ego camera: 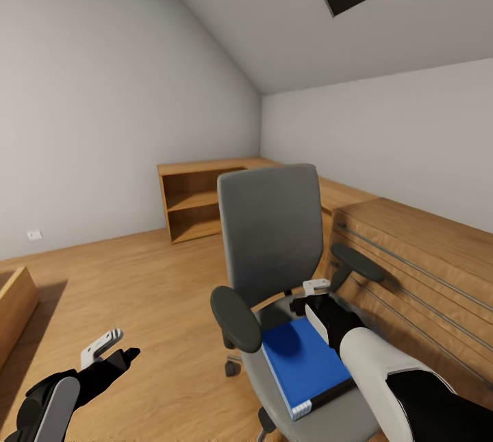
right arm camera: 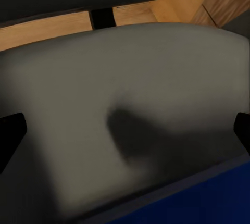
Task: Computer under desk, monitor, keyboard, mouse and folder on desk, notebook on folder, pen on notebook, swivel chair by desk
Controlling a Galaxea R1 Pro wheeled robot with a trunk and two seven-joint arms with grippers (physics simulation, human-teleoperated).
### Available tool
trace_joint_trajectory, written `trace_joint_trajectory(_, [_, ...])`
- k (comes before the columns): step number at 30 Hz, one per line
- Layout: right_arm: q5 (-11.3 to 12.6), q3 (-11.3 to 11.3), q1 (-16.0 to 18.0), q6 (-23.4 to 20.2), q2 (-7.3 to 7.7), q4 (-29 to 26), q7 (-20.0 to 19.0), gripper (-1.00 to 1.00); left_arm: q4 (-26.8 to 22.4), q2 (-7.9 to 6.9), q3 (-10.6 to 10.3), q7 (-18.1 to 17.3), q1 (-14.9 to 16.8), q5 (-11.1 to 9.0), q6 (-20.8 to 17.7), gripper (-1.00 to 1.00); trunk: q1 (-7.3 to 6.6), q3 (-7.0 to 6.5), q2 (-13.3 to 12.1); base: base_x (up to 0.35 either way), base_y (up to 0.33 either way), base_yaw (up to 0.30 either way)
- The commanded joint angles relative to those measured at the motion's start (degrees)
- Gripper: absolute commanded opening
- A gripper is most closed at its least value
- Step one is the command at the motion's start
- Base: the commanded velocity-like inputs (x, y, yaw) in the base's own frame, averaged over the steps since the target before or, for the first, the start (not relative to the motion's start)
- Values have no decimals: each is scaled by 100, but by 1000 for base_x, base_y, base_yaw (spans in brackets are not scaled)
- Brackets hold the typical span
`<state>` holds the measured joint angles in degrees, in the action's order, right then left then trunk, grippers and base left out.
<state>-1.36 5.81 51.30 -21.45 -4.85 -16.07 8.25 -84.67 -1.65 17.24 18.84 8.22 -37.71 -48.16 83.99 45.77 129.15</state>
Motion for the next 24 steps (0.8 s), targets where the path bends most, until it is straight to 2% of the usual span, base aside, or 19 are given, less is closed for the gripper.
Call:
trace_joint_trajectory(1, [-14,34,2,-43,1,-10,19,100,-6,-1,1,49,4,-61,-18,100,22,25,44,0,0,0])
trace_joint_trajectory(10, [-14,34,2,-43,1,-10,19,100,-6,0,0,49,4,-61,-18,100,219,186,405,0,0,0])
trace_joint_trajectory(24, [-14,34,2,-43,1,-10,19,100,-6,1,-1,51,4,-61,-18,100,219,186,405,0,0,0])
